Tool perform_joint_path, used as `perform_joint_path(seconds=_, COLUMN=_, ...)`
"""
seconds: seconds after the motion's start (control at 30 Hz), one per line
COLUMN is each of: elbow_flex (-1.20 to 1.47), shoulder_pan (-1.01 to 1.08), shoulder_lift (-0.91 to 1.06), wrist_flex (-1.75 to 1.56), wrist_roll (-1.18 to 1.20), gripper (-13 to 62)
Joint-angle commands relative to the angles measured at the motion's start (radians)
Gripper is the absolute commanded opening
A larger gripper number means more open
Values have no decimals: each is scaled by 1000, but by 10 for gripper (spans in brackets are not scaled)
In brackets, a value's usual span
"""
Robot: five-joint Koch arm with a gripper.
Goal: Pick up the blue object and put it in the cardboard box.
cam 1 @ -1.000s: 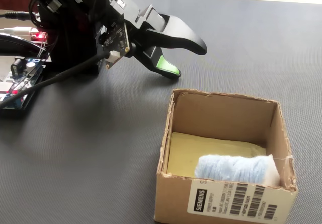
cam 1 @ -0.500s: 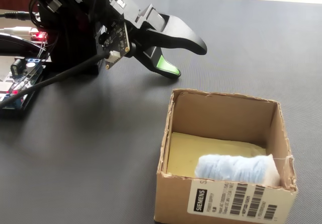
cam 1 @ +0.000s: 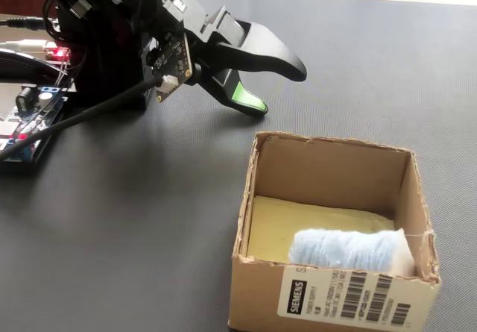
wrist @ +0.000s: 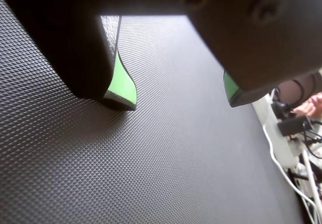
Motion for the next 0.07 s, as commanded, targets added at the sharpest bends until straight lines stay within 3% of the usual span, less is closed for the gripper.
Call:
perform_joint_path(seconds=0.0, elbow_flex=38, shoulder_pan=-5, shoulder_lift=86, wrist_flex=112, wrist_roll=23, gripper=340)
perform_joint_path(seconds=0.03, elbow_flex=40, shoulder_pan=-5, shoulder_lift=86, wrist_flex=112, wrist_roll=23, gripper=340)
